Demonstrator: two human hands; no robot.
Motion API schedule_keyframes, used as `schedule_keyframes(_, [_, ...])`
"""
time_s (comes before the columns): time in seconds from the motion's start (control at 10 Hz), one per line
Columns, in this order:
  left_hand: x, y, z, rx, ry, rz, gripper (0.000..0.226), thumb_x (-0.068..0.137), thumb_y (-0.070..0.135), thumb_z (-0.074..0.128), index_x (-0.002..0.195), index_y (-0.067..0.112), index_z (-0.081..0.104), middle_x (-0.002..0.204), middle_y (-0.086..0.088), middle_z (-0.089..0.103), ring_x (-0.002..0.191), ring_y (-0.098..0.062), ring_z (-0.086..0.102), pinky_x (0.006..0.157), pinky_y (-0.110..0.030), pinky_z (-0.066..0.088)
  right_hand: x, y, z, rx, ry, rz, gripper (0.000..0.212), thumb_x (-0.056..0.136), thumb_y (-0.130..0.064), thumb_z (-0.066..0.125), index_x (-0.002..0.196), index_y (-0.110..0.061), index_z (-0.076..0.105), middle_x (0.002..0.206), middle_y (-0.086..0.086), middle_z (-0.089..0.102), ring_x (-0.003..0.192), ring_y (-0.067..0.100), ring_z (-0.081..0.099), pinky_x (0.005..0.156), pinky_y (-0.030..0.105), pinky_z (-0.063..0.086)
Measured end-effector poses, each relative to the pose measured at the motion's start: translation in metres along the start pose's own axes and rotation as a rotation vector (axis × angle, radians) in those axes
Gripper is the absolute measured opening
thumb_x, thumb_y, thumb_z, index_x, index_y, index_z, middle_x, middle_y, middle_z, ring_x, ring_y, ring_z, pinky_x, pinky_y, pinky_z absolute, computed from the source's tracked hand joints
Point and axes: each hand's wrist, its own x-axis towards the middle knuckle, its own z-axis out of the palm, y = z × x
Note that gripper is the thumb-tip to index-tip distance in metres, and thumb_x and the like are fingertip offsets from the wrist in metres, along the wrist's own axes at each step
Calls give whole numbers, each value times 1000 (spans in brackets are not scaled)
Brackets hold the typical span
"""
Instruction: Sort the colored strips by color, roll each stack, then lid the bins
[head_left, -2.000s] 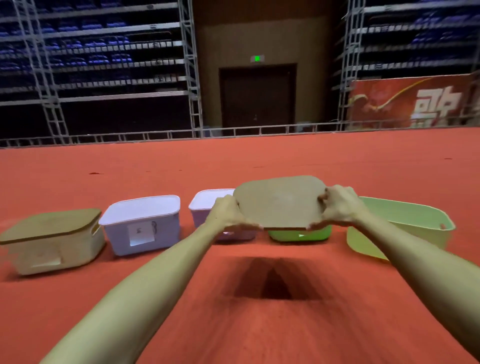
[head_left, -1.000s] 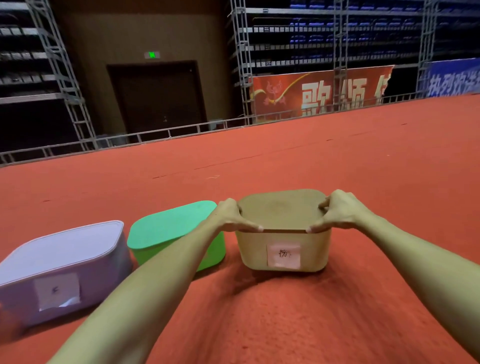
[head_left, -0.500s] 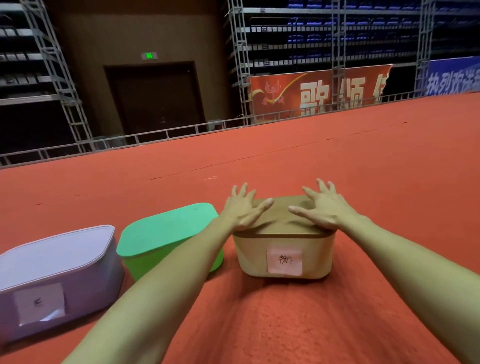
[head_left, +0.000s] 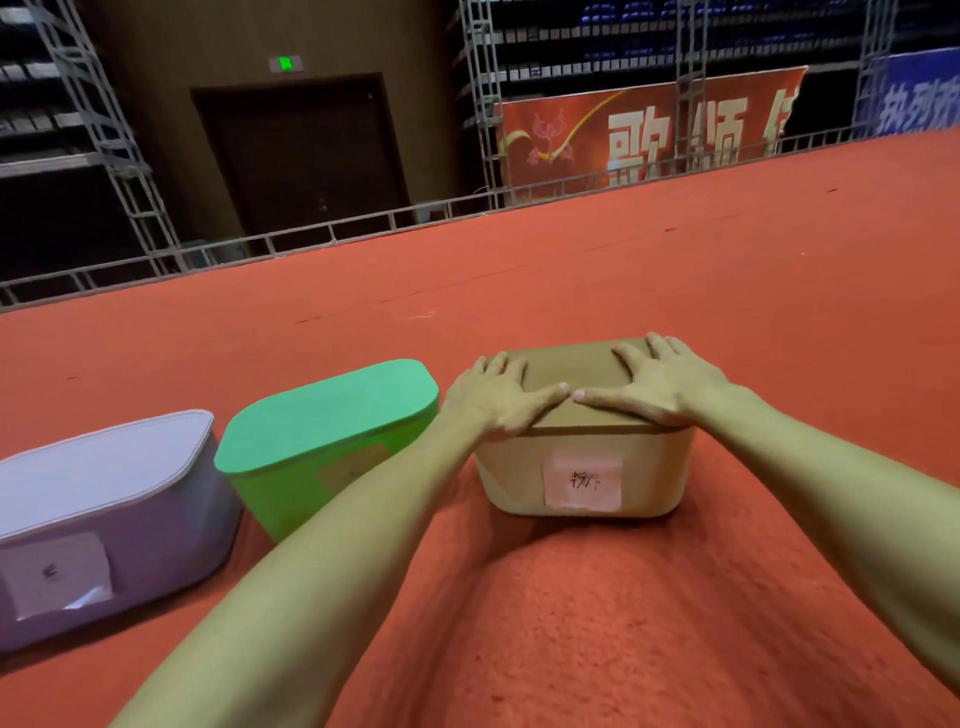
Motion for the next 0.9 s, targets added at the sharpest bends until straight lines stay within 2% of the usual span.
schedule_keyframes(0.4, [7, -4, 3, -3, 40, 26, 90, 80, 80, 20, 147, 20, 27, 156, -4, 23, 142, -28, 21, 113, -46, 23, 1, -1, -2, 1, -14, 5, 117, 53, -98, 26, 150, -34, 10, 160, 8, 3, 147, 26, 0, 117, 50, 14])
schedule_keyframes(0.5, [4, -3, -1, -65, 30, 36, 86, 84, 76, 23, 145, 16, 32, 155, -6, 28, 141, -29, 25, 113, -45, 25, -2, 0, -5, 14, 6, -31, 123, 48, -100, 22, 150, -29, 18, 157, 12, 16, 145, 29, 10, 115, 51, 18])
schedule_keyframes(0.6, [2, -5, -9, -188, 33, 52, 79, 90, 68, 25, 141, 10, 39, 151, -9, 33, 138, -28, 32, 112, -44, 28, -9, -3, -14, -30, 53, -71, 107, 64, -92, 27, 148, -26, 26, 155, 11, 22, 144, 28, 15, 116, 54, 13])
schedule_keyframes(0.7, [-24, -13, -25, -299, 96, 52, 64, 95, 56, 35, 135, 7, 46, 143, -12, 43, 132, -27, 40, 109, -38, 32, -28, -23, -31, -11, 199, -153, 72, 84, -72, 35, 129, -19, 52, 135, 10, 53, 126, 30, 46, 104, 48, 37])
schedule_keyframes(0.8, [-68, -29, -34, -284, 144, 51, 53, 96, 46, 45, 132, 7, 50, 138, -12, 49, 128, -26, 44, 105, -34, 33, -56, -54, -40, 35, 236, -202, 58, 87, -64, 44, 120, -20, 60, 117, 11, 64, 111, 32, 57, 87, 40, 48])
schedule_keyframes(0.9, [-138, -68, -31, -227, 169, 8, 51, 93, 41, 54, 131, 7, 51, 134, -14, 54, 127, -26, 47, 105, -32, 35, -97, -110, -32, 0, 197, -442, 46, 88, -56, 52, 109, -18, 67, 106, 12, 69, 104, 30, 61, 82, 35, 49])
